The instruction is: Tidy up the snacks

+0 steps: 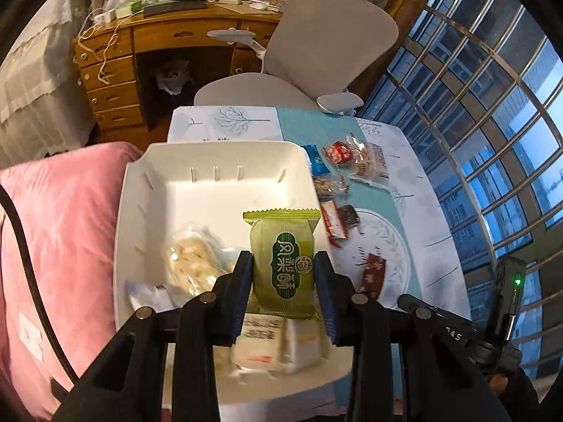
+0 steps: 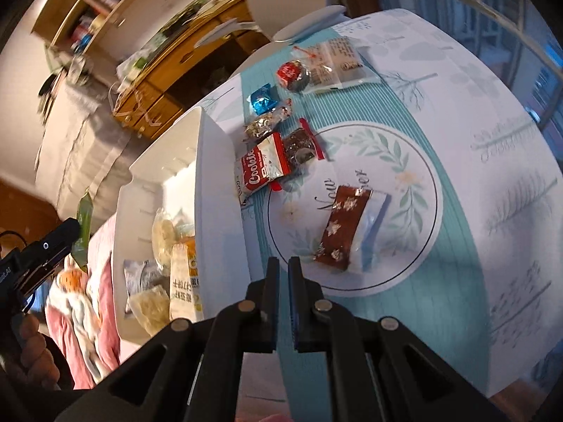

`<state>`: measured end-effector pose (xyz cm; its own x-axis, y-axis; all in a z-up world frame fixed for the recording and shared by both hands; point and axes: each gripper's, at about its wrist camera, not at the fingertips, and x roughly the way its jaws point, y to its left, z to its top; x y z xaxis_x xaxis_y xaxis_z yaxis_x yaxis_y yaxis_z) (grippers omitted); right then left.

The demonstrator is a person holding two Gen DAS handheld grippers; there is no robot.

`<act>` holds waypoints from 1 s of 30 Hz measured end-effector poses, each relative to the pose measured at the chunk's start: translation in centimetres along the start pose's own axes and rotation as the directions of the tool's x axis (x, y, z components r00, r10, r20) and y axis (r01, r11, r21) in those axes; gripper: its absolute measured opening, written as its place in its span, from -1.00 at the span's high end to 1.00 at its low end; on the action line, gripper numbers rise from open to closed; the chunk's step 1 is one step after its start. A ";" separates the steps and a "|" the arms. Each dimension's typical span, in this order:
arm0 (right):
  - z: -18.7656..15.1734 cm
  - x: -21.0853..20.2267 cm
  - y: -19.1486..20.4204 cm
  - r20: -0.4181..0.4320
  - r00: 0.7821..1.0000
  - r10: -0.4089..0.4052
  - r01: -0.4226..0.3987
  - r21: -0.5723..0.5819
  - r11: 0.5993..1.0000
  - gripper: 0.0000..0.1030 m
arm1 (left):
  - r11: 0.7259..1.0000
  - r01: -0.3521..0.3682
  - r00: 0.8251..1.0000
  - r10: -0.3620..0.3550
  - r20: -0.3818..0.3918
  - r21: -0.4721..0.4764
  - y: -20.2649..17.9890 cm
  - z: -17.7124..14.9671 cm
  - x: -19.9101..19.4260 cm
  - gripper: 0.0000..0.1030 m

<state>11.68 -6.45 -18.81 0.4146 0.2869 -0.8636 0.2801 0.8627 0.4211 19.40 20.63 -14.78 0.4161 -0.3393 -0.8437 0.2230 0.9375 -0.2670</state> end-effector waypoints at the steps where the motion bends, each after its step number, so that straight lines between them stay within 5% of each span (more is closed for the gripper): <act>1: -0.2 0.1 0.1 0.009 1.000 -0.006 0.006 0.017 1.000 0.90 | 1.000 0.000 1.000 0.000 -0.007 0.012 0.6 0.4 0.2 0.34; 10: -1.3 0.8 0.5 0.063 0.994 -0.093 0.084 0.124 0.989 0.90 | 0.992 0.012 0.994 0.002 -0.107 0.123 3.8 3.3 2.7 0.24; 18: -1.6 1.2 -0.2 0.049 0.992 -0.114 0.100 0.228 0.968 0.87 | 0.958 0.067 0.990 -0.029 -0.139 0.280 2.0 5.2 2.3 -0.25; 22: -1.5 1.4 -0.2 0.038 0.993 -0.113 0.100 0.243 0.965 0.60 | 0.918 0.114 0.986 -0.056 -0.159 0.381 -0.2 6.1 1.9 -0.44; 30: -1.4 2.4 -0.7 0.026 0.993 -0.115 0.105 0.243 0.964 0.21 | 0.794 0.167 0.974 -0.042 -0.222 0.584 -6.1 7.1 2.7 -0.57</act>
<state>11.23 -5.81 -21.55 0.4020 0.1751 -0.8987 0.5241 0.7608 0.3827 25.46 13.47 -12.14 0.2000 -0.3527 -0.9141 0.7617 0.6428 -0.0814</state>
